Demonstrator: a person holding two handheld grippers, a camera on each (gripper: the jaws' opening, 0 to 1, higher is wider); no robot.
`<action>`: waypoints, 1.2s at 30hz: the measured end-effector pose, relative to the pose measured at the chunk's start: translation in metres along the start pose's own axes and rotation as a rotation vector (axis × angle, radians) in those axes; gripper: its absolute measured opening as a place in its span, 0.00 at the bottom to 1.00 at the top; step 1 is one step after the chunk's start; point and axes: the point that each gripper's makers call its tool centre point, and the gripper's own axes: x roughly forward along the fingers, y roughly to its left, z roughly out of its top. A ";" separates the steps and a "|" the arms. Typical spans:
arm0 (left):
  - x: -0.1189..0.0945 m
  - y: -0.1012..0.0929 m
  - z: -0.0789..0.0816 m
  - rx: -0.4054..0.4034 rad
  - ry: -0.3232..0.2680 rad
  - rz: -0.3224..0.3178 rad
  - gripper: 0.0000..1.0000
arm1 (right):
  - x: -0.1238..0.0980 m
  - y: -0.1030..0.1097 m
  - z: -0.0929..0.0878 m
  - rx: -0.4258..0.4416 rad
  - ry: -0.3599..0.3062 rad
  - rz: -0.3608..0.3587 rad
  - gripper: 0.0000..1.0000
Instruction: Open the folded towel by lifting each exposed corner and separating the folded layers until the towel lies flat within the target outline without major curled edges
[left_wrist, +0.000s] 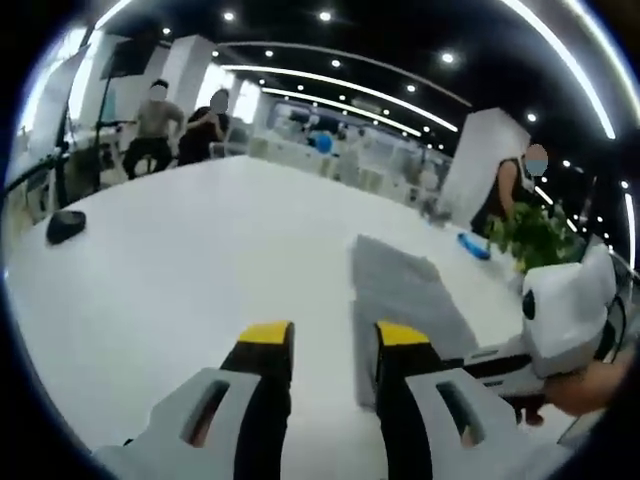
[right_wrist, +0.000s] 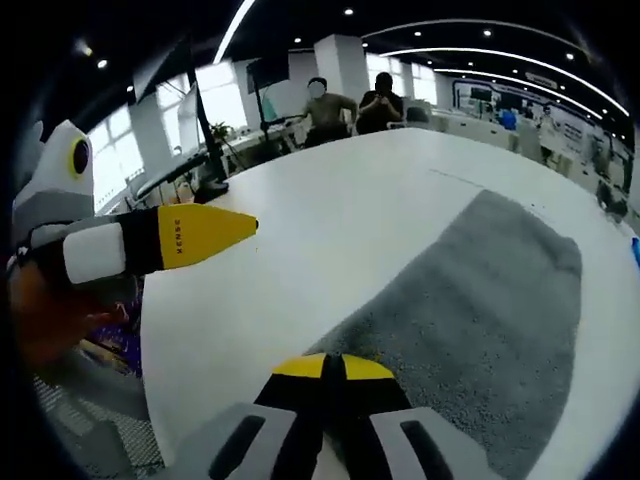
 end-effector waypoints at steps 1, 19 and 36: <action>0.000 -0.001 -0.002 0.003 0.008 -0.001 0.30 | -0.002 0.000 0.002 0.016 -0.005 0.007 0.00; 0.013 -0.018 -0.024 0.030 0.091 -0.072 0.30 | -0.061 -0.040 0.024 0.148 -0.147 -0.030 0.00; 0.021 -0.076 -0.085 0.147 0.239 -0.268 0.25 | -0.121 -0.094 0.020 0.322 -0.268 -0.126 0.00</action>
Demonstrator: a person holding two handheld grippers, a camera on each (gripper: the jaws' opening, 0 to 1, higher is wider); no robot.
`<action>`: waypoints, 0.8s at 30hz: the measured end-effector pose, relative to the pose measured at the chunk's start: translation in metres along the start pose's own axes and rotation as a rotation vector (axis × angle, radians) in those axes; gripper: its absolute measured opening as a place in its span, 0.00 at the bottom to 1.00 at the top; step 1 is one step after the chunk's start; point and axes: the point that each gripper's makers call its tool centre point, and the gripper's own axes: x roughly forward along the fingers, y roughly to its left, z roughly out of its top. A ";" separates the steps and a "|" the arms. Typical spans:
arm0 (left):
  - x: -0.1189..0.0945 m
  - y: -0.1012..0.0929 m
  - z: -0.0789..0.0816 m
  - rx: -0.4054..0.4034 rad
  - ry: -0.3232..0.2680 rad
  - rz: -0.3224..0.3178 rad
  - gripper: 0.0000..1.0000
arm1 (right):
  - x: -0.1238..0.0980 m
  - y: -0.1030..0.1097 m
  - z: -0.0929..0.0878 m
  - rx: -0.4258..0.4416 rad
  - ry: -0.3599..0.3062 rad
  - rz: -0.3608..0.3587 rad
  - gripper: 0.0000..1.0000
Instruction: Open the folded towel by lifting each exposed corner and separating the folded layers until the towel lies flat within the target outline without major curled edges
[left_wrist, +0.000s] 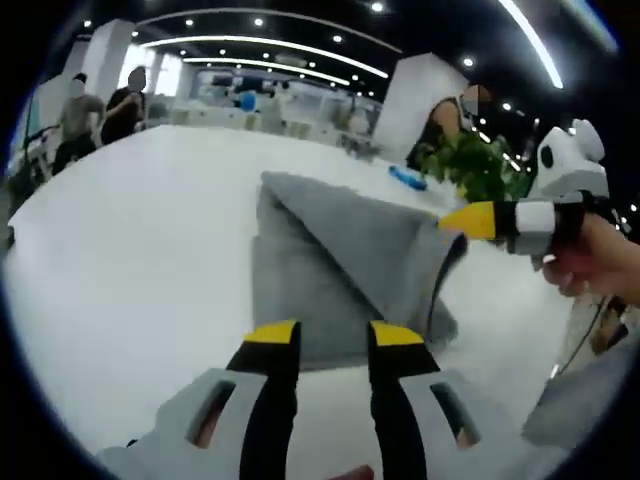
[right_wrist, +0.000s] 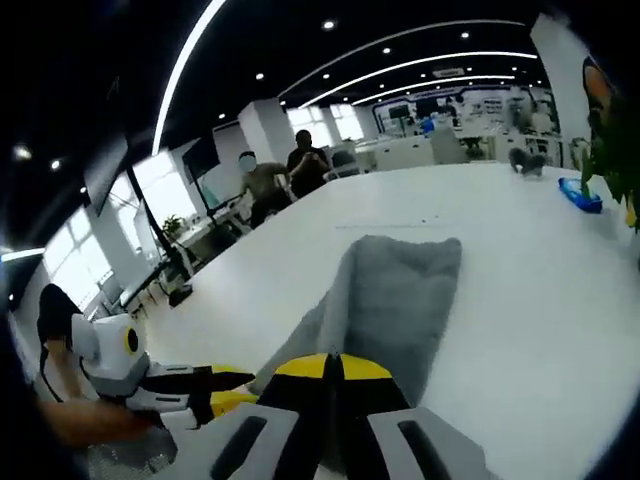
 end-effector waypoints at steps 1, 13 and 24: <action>0.000 0.002 -0.003 -0.012 0.008 0.003 0.25 | -0.002 -0.003 0.001 0.002 -0.003 -0.006 0.00; -0.001 0.011 -0.021 -0.053 0.060 0.042 0.25 | -0.035 -0.057 0.002 0.119 -0.072 -0.101 0.00; 0.001 -0.003 -0.011 -0.063 0.023 -0.017 0.22 | -0.049 -0.067 -0.001 0.131 -0.090 -0.131 0.00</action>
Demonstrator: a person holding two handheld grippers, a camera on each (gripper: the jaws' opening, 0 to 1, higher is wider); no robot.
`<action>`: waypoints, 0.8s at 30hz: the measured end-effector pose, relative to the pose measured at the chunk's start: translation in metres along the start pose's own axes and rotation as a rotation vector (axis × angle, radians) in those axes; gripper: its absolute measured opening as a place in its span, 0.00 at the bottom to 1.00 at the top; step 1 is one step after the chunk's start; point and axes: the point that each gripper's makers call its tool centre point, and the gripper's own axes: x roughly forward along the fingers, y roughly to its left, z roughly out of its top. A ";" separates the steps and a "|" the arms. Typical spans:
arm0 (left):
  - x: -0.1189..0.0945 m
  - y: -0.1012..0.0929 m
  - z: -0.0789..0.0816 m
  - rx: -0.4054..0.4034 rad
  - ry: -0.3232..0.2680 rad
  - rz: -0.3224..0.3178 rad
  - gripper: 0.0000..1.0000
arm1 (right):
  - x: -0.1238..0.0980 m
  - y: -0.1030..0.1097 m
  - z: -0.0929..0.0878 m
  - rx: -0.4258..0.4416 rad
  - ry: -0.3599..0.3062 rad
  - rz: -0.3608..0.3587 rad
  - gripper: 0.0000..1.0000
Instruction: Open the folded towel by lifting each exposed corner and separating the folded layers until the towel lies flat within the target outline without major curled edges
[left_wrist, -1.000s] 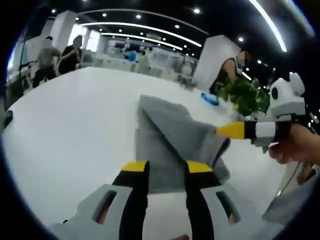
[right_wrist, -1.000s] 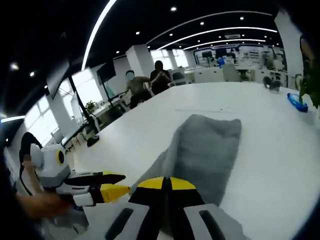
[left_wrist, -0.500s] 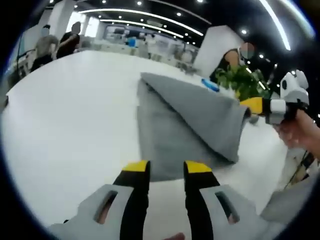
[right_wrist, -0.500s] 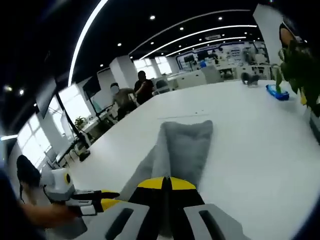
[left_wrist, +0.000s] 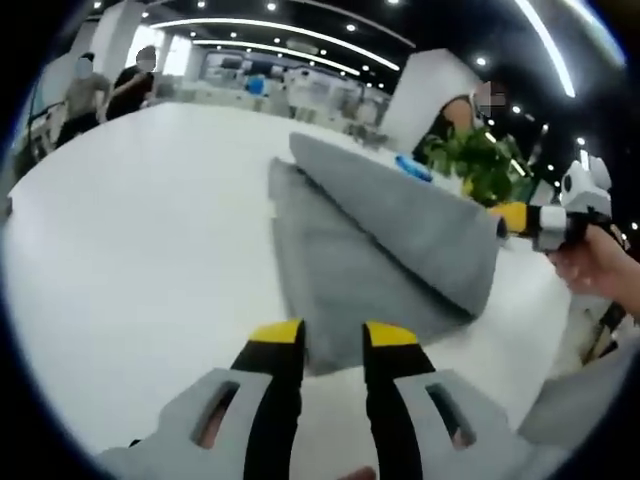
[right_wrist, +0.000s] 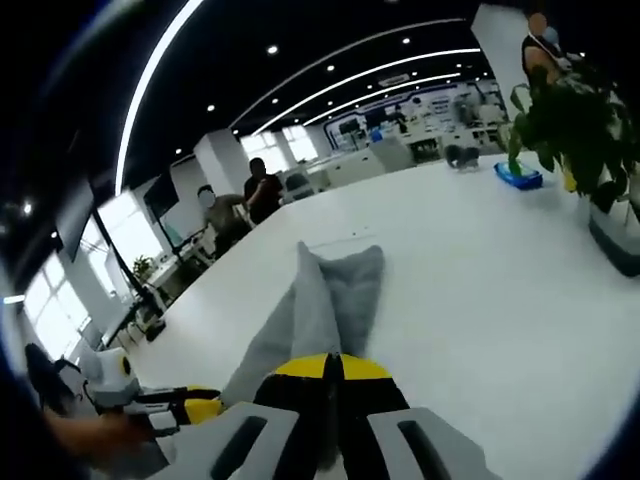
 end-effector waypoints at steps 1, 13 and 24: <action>0.000 -0.001 -0.001 -0.002 0.002 -0.005 0.22 | -0.001 0.000 0.000 0.003 -0.003 0.001 0.00; 0.019 -0.002 -0.002 0.068 -0.034 0.006 0.21 | -0.005 0.004 -0.001 0.026 -0.007 0.017 0.00; 0.020 0.006 0.000 0.092 -0.046 0.044 0.13 | -0.021 -0.027 0.002 0.047 -0.029 -0.053 0.00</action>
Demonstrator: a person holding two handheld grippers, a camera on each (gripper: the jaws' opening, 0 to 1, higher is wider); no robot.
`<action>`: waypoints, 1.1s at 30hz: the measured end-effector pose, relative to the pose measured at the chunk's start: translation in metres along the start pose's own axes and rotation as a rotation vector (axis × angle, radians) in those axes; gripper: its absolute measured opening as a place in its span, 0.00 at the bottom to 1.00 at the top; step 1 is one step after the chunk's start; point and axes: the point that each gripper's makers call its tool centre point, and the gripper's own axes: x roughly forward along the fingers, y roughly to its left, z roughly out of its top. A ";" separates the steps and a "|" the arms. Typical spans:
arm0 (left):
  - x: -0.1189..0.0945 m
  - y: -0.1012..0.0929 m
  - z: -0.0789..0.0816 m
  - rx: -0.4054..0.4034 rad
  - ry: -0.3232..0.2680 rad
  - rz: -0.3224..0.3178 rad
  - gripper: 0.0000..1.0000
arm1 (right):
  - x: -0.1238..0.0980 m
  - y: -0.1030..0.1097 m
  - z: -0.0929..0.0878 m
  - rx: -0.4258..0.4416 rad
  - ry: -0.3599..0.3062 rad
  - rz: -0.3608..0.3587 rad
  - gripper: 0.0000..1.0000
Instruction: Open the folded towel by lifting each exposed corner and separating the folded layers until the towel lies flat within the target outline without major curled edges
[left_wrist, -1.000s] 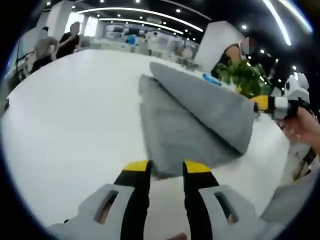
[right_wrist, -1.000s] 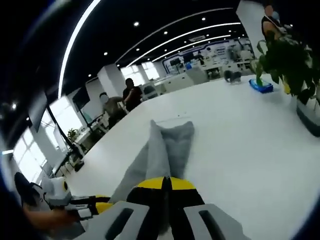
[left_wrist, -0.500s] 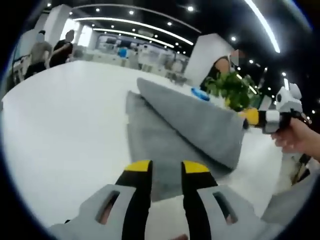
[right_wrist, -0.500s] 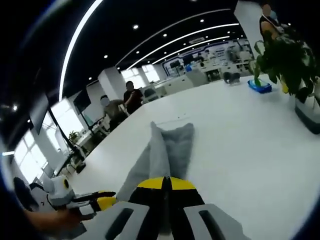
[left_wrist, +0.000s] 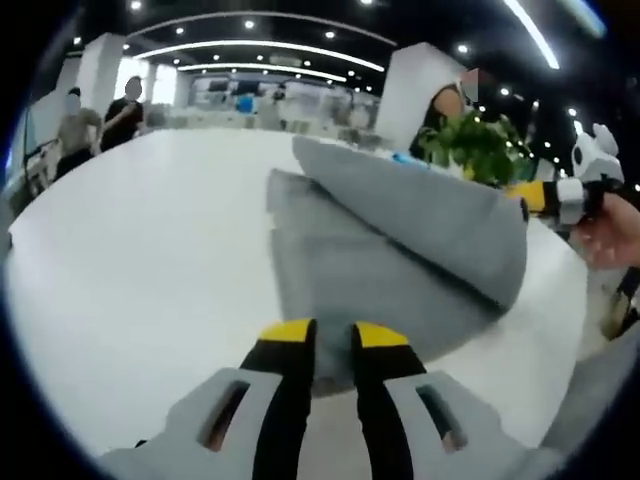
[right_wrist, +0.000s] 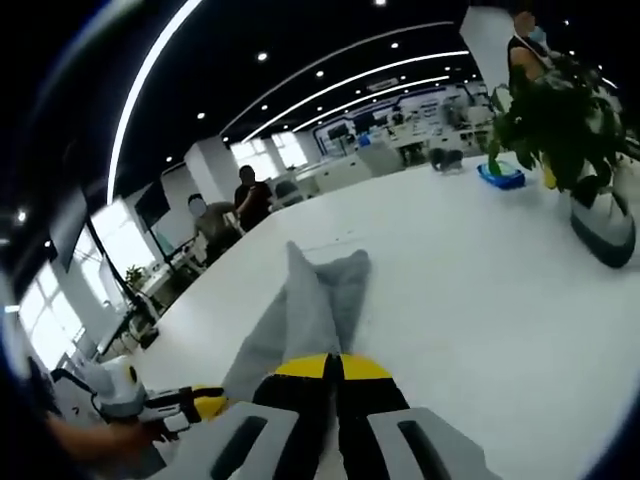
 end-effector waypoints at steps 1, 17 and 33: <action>0.000 0.000 0.000 -0.026 -0.004 -0.004 0.13 | -0.002 -0.004 0.000 0.006 -0.002 -0.006 0.00; 0.000 0.000 -0.001 -0.010 0.012 0.003 0.11 | -0.044 -0.064 -0.007 0.097 -0.039 -0.141 0.00; -0.001 0.001 -0.001 -0.022 0.012 0.002 0.11 | -0.065 -0.092 -0.022 0.054 0.007 -0.236 0.00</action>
